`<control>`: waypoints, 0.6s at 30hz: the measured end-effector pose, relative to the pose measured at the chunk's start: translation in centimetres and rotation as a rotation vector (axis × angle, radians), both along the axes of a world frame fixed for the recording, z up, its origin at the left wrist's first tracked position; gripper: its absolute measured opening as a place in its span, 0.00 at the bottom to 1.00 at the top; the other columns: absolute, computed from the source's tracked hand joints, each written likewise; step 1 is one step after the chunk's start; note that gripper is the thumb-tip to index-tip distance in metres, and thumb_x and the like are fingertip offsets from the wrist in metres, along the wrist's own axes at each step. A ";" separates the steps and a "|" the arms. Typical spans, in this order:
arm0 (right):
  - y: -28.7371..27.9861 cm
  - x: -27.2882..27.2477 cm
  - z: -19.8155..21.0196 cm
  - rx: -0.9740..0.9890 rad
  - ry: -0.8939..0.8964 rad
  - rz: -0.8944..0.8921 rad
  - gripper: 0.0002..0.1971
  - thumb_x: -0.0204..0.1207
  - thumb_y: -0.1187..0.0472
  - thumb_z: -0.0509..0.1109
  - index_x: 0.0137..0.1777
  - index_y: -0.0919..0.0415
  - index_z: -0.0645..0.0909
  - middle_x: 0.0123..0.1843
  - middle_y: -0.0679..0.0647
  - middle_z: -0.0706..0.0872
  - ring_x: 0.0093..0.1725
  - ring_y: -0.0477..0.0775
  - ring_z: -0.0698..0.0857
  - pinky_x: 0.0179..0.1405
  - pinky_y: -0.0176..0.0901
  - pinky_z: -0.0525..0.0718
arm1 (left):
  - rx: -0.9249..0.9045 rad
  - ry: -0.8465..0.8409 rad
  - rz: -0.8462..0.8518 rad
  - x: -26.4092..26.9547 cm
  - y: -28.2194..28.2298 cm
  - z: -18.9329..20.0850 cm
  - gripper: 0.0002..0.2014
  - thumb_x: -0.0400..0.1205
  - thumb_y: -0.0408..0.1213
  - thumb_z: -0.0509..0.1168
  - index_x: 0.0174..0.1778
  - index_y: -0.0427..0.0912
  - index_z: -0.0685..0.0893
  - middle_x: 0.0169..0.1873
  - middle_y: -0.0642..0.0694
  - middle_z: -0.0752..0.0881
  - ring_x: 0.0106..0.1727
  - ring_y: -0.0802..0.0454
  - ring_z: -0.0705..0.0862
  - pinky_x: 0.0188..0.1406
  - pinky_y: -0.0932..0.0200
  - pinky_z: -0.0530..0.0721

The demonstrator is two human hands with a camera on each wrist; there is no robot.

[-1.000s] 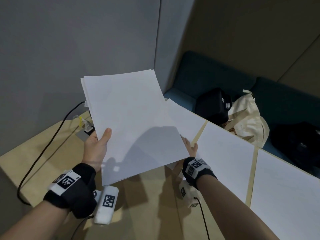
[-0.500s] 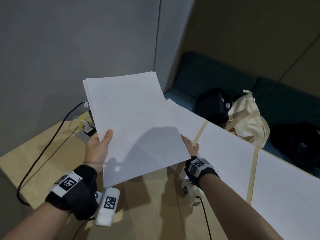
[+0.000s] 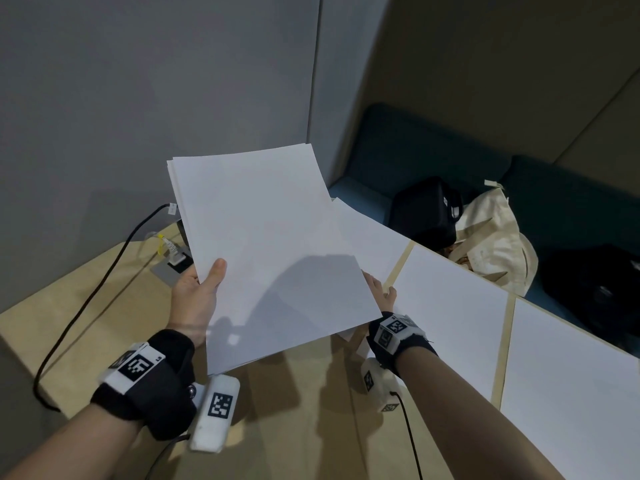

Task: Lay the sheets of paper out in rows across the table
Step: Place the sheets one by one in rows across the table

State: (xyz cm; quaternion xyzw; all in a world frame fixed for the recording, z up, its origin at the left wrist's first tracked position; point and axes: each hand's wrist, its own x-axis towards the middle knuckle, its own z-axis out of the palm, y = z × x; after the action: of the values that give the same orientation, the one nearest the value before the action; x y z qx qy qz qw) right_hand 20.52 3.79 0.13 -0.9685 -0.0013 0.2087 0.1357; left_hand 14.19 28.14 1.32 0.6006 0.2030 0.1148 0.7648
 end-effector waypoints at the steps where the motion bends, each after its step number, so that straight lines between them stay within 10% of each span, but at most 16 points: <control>1: 0.0 0.0 0.0 0.000 0.000 0.002 0.26 0.82 0.53 0.55 0.80 0.53 0.58 0.83 0.52 0.57 0.84 0.53 0.52 0.81 0.64 0.44 | 0.001 0.002 0.001 -0.1 0.0 0.1 0.07 0.84 0.34 0.61 0.47 0.43 0.84 0.35 0.58 0.92 0.35 0.65 0.89 0.35 0.69 0.86; 7: -0.4 0.4 -0.7 0.079 -0.022 -0.026 0.26 0.82 0.52 0.54 0.81 0.50 0.57 0.84 0.50 0.55 0.84 0.52 0.51 0.81 0.65 0.42 | 0.026 0.019 -0.025 -0.3 -0.1 0.6 0.06 0.84 0.35 0.61 0.46 0.45 0.84 0.32 0.62 0.91 0.34 0.67 0.89 0.33 0.72 0.86; 11: -0.9 0.7 -0.5 0.215 -0.177 -0.079 0.21 0.81 0.52 0.53 0.72 0.52 0.73 0.78 0.52 0.70 0.78 0.53 0.66 0.80 0.59 0.53 | 0.054 0.030 -0.039 -0.5 -0.5 0.9 0.09 0.83 0.35 0.62 0.55 0.37 0.83 0.45 0.51 0.89 0.43 0.57 0.87 0.35 0.70 0.85; 15: -1.9 -0.3 2.5 0.786 -0.187 -0.278 0.18 0.85 0.55 0.55 0.35 0.59 0.77 0.36 0.52 0.80 0.36 0.51 0.78 0.33 0.25 0.75 | 0.062 0.031 -0.088 -0.7 -1.3 1.7 0.15 0.83 0.33 0.62 0.64 0.31 0.80 0.57 0.42 0.85 0.46 0.55 0.85 0.42 0.65 0.86; 18: -3.0 -1.6 5.0 0.957 -0.094 -0.339 0.24 0.81 0.45 0.57 0.38 0.66 0.76 0.30 0.50 0.72 0.29 0.47 0.70 0.25 0.27 0.70 | 0.072 0.046 -0.127 -0.8 -2.3 2.5 0.15 0.81 0.32 0.64 0.63 0.30 0.80 0.58 0.41 0.84 0.46 0.53 0.84 0.49 0.59 0.83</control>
State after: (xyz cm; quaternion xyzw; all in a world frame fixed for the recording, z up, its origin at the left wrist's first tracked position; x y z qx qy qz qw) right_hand 18.89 0.78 5.12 -0.7930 0.0542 0.1158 0.5957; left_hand 13.41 25.85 3.86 0.6420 0.1776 0.0595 0.7435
